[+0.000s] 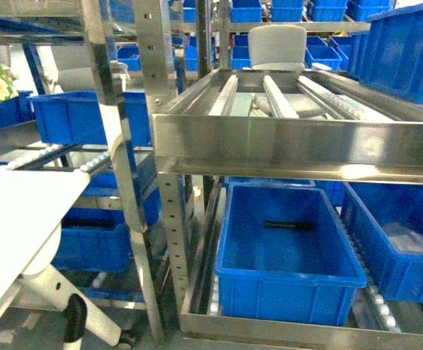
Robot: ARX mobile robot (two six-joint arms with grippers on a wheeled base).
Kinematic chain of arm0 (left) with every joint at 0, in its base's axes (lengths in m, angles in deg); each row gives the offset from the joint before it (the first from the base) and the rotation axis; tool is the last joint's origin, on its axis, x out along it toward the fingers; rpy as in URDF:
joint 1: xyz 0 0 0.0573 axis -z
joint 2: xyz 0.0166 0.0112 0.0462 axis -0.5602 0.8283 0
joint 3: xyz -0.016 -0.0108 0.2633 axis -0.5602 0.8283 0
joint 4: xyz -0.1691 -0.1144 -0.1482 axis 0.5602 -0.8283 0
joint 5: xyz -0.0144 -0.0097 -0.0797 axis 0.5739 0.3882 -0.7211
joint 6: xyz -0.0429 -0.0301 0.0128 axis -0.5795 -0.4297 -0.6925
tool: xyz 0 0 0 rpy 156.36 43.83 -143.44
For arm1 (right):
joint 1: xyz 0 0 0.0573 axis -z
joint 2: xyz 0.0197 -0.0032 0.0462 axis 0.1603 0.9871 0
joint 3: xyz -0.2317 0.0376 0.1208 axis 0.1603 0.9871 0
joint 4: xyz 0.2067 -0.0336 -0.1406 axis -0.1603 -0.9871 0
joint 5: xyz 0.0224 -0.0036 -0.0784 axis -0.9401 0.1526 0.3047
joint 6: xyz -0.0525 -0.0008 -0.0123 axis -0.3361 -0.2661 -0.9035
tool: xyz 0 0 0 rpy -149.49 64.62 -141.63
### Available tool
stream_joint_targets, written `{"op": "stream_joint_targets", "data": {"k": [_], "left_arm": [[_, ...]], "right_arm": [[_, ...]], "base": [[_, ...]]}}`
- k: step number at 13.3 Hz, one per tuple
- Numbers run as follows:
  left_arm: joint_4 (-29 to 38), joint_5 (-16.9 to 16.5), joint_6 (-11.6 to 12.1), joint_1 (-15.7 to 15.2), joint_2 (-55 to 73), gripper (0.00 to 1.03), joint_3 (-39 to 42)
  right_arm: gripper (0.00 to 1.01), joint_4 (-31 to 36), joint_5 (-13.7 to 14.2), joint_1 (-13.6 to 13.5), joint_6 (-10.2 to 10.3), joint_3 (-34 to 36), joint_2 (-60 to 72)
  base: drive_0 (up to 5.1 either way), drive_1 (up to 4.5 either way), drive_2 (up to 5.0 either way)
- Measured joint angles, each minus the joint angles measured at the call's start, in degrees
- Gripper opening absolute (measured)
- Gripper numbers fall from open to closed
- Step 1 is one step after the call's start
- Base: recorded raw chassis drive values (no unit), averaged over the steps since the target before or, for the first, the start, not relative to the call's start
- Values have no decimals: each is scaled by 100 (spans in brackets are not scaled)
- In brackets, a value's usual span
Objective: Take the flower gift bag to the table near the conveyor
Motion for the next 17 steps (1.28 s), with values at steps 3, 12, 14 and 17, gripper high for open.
{"op": "stream_joint_targets", "data": {"k": [3,12,14,17], "left_arm": [[7,-2,0,0,-28,2,0],[-11,0,0,0,-15,2,0],[9,0,0,0,-13,2,0],[-7,-2,0,0,-7,2,0]], "right_arm": [[3,2,2,0,0,0,-26],[3,-2,2,0,-2,0,-17],[3,-4,0,-2,-2,0,-24],[3,-7,2,0,-2,0,-24]], "base": [[-481,327,161],[-474,360,134],[-504,327,115],[-478,352,141]]}}
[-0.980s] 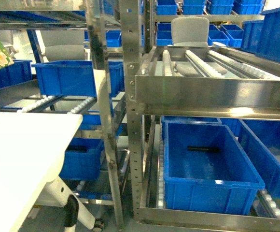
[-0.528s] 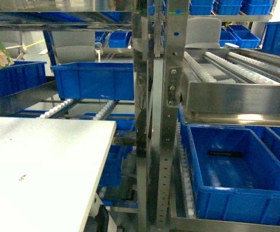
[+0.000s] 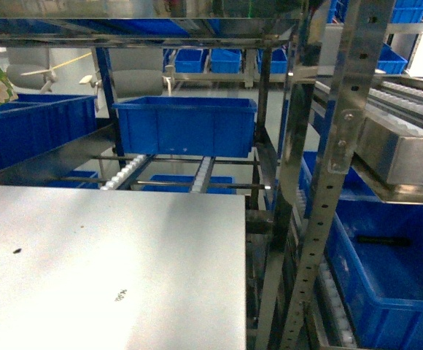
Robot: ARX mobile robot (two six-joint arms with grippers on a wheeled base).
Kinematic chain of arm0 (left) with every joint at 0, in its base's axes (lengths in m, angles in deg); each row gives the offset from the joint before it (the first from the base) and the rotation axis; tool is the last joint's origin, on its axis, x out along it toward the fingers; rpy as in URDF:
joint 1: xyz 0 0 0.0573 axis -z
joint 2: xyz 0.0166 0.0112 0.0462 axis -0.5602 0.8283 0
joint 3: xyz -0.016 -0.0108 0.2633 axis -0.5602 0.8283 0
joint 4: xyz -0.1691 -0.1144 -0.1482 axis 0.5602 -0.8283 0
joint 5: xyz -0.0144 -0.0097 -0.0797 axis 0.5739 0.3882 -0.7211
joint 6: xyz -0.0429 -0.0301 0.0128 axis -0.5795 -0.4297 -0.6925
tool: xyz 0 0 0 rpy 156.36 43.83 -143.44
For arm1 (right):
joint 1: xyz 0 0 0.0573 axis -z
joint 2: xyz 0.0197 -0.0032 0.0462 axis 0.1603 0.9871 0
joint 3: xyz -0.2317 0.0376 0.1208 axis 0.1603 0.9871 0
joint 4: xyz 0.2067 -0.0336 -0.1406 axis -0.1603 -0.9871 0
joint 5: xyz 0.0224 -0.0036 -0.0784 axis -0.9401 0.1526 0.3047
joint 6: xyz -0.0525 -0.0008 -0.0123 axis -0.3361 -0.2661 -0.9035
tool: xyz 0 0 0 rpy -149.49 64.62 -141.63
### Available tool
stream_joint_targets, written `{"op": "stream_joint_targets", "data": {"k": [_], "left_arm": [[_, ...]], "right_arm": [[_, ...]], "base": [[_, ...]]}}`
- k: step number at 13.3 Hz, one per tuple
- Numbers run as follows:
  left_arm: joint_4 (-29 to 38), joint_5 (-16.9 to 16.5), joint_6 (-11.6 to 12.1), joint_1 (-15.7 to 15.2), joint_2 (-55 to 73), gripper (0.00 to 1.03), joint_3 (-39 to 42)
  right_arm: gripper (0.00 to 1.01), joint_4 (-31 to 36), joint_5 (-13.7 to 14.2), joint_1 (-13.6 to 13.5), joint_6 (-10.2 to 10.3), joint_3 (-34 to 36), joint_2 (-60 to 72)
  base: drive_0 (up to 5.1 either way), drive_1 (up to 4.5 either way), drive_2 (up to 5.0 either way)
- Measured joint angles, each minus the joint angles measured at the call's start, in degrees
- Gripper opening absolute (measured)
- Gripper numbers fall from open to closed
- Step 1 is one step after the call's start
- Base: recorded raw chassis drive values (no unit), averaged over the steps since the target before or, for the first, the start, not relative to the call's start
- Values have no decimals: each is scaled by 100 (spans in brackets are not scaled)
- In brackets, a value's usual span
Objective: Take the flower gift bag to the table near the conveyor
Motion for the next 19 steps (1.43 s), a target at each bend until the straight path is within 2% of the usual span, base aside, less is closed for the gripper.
{"op": "stream_joint_targets", "data": {"k": [4,10,19], "left_arm": [[9,2,0,0,0,2,0],[4,0,0,0,20,2,0],[-4,2,0,0,7,2,0]], "right_arm": [[3,-2,0,0,-2,0,0],[3,-2,0,0,-7,0,26],[3,4,0,0,-7,0,24]], "base": [[-488,343,131],[-390,-59,462],[-471,71,381]]}}
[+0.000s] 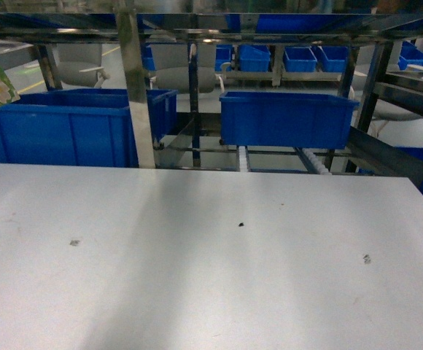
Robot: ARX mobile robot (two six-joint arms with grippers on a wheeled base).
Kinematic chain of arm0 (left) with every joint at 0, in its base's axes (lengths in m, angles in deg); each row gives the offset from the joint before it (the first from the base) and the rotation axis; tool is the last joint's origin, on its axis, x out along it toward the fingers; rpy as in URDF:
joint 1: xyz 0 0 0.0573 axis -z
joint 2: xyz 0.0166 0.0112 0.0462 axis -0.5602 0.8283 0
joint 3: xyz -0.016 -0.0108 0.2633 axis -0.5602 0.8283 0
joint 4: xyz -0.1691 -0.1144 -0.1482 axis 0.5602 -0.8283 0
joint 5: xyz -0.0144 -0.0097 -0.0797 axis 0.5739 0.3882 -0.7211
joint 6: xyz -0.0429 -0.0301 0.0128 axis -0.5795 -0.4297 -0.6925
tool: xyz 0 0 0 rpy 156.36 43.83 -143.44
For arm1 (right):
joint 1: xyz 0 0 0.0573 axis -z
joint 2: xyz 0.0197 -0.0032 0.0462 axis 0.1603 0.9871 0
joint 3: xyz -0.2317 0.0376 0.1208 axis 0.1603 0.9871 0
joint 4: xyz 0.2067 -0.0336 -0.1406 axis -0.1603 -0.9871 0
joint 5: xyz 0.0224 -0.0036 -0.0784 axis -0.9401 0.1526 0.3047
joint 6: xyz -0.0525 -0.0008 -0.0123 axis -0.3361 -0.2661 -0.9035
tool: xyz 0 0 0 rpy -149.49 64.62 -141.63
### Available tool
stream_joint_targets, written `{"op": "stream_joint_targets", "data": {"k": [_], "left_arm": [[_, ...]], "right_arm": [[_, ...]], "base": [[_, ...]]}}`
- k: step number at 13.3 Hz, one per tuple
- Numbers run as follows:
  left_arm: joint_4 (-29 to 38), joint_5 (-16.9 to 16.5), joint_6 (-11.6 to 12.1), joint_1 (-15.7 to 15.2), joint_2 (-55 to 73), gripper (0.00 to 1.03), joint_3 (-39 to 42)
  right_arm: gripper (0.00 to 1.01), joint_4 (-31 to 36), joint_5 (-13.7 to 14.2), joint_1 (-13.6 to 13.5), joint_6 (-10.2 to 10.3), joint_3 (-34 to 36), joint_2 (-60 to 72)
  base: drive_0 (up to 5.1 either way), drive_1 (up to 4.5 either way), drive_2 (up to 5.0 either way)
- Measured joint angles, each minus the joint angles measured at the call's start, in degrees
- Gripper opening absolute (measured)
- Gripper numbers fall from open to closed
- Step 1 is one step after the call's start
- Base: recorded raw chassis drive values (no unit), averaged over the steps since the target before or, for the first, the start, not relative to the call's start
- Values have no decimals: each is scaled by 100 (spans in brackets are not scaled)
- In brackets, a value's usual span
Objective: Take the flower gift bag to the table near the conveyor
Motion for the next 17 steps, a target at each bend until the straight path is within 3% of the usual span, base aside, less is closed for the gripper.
{"op": "stream_joint_targets", "data": {"k": [14,17], "left_arm": [[2,2,0,0,-7,2,0],[4,77,0,-42,-11,2,2]], "right_arm": [[3,-2,0,0,0,0,-24],[3,-2,-66,-2,0,0,11]], "base": [[-484,183,294],[0,0,0]]}}
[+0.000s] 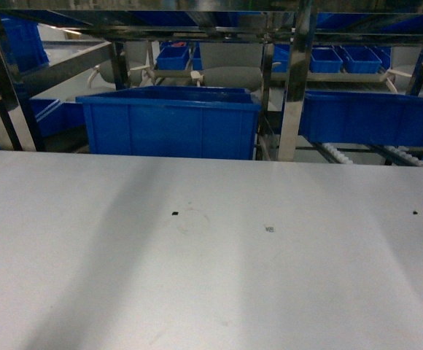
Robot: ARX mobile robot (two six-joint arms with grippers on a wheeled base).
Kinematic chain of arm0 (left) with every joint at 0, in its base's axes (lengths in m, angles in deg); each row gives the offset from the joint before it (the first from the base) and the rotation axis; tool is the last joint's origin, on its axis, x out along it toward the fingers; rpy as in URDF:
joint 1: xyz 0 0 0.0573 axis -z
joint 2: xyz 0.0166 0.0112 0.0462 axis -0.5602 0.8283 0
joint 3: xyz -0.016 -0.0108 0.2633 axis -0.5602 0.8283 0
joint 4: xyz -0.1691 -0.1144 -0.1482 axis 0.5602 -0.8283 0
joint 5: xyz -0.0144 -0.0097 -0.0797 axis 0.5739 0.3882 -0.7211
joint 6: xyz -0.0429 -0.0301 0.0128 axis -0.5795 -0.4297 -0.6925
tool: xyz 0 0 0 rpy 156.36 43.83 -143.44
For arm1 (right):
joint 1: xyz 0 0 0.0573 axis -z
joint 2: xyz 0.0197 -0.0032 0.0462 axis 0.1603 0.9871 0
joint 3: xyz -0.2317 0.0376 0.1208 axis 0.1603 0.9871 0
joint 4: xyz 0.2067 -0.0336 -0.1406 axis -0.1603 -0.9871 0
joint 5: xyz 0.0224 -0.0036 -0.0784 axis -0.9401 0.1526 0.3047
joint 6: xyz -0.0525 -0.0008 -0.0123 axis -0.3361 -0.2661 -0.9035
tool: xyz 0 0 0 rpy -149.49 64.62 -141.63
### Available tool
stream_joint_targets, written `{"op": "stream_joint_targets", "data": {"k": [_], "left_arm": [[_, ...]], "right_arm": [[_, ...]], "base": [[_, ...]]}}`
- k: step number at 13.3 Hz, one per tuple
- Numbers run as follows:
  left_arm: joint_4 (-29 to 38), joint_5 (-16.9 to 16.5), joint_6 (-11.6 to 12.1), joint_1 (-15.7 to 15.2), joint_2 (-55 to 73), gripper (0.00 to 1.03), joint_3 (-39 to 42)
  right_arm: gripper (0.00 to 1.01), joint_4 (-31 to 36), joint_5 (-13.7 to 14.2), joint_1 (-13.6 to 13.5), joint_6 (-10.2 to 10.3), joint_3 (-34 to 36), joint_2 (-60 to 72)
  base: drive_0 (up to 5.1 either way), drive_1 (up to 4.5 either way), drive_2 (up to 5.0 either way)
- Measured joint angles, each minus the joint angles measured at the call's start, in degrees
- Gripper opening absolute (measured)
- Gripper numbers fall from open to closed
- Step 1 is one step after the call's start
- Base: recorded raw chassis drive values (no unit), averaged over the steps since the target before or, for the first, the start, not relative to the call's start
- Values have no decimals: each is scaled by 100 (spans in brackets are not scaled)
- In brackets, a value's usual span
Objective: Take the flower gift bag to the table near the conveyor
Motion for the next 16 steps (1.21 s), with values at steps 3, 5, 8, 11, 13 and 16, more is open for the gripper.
{"op": "stream_joint_targets", "data": {"k": [3,5,8,11,13,16], "left_arm": [[9,-66,0,42,-15,2,0],[11,-63,2,42,-9,2,0],[7,-35,2,15,13,2,2],[-13,-61,0,35,26,2,7],[13,-122,2,70,4,2,7],[15,-57,2,42,-17,2,9]], "right_arm": [[3,11,61,4,-2,0,-66],[3,0,63,4,-2,0,-37],[3,4,39,0,-2,0,-24],[3,4,46,2,-2,0,-2],[3,-2,96,7,-2,0,-11],[3,4,55,0,-2,0,-35]], "base": [[-1,416,-418],[8,408,-393],[435,-58,-381],[157,-118,-52],[0,0,0],[-3,270,-276]]}}
